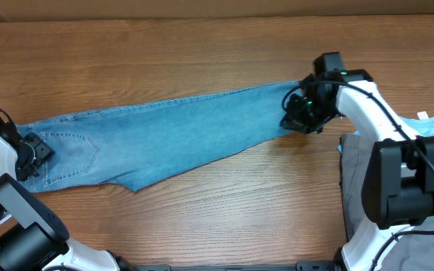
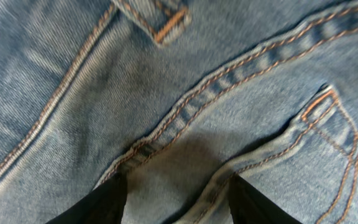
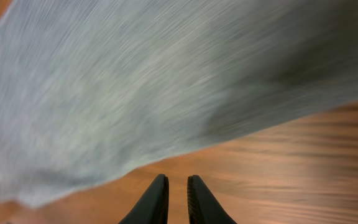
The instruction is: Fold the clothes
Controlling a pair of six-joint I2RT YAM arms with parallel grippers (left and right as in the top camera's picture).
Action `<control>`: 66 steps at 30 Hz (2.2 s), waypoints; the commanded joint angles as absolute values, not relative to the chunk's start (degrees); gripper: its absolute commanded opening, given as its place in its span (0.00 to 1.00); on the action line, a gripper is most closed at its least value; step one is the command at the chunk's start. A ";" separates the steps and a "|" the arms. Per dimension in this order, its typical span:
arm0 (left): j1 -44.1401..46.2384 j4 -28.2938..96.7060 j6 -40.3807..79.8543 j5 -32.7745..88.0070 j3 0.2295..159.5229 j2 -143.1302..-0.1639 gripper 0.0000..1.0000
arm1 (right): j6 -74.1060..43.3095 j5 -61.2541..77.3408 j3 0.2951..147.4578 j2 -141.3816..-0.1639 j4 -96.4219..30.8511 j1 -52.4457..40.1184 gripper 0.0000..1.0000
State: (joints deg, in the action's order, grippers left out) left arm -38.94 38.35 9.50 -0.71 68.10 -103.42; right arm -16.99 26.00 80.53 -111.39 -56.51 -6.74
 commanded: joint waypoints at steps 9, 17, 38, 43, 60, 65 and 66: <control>-38.98 31.70 10.41 -1.45 67.64 -104.20 0.59 | -25.04 34.28 80.20 -111.24 -52.82 -28.27 0.24; -38.98 29.12 12.95 0.73 67.64 -110.19 0.57 | -45.10 29.34 80.18 -111.35 -44.40 -42.92 0.44; -38.98 29.41 12.01 10.13 67.66 -115.59 0.54 | -67.44 27.42 80.20 -120.79 -14.85 -55.31 0.69; -38.98 29.82 11.75 10.15 67.66 -115.59 0.54 | -69.52 27.14 80.20 -122.67 -17.06 -56.10 0.70; -38.98 31.07 10.26 10.15 67.70 -115.59 0.54 | -62.92 29.80 80.77 -126.21 -19.97 -52.40 0.04; -38.98 31.46 9.28 10.13 68.47 -115.59 0.54 | -58.50 28.53 80.77 -124.84 -36.32 -47.86 0.04; -38.98 31.64 8.91 10.13 68.82 -115.59 0.55 | -57.14 28.53 80.77 -124.62 -38.70 -47.20 0.04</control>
